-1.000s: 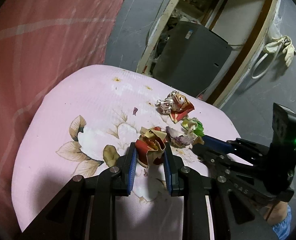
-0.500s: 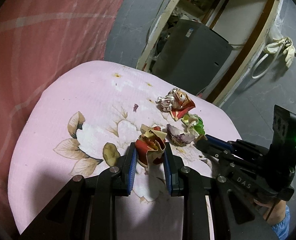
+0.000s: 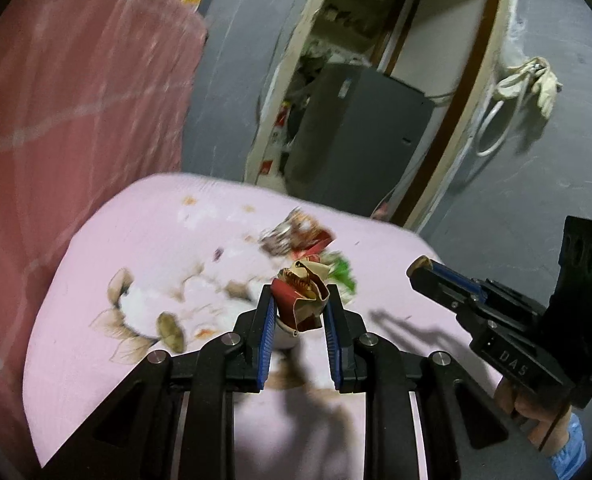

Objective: Collect trash
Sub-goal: 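Carry both scraps to the blue basin and open both tools to drop them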

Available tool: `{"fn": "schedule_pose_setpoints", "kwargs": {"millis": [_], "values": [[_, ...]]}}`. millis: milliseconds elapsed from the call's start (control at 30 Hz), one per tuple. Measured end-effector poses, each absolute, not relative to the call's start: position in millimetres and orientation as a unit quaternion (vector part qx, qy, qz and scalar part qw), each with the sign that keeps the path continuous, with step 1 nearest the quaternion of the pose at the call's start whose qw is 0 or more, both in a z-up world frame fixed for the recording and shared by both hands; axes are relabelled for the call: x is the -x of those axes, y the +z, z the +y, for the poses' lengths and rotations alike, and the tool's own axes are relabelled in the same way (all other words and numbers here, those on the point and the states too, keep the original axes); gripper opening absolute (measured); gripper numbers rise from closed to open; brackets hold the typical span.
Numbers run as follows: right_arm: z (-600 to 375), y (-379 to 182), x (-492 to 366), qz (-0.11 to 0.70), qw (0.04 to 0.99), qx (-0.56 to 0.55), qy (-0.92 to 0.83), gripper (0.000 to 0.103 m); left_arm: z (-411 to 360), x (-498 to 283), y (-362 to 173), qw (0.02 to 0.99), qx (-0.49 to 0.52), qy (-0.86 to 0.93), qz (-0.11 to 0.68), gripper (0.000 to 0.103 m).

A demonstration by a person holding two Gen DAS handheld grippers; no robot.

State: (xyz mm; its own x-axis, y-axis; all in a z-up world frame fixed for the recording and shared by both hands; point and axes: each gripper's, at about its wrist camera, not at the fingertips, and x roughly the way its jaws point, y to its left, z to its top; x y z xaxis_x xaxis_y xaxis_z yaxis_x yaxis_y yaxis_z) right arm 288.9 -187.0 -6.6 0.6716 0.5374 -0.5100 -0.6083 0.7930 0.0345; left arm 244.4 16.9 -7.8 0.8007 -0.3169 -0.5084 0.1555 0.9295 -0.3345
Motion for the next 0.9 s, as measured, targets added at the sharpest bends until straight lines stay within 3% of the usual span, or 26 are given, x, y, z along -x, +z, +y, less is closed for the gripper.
{"fn": "schedule_pose_setpoints", "kwargs": {"millis": [500, 900], "values": [[-283, 75, -244, 0.088, 0.97, 0.019, 0.228, 0.012, -75, -228, 59, 0.97, 0.096, -0.171, 0.142, 0.019], [-379, 91, -236, 0.053, 0.992, -0.019, 0.114, 0.012, -171, -250, 78, 0.959, 0.069, -0.249, 0.114, 0.02]]}}
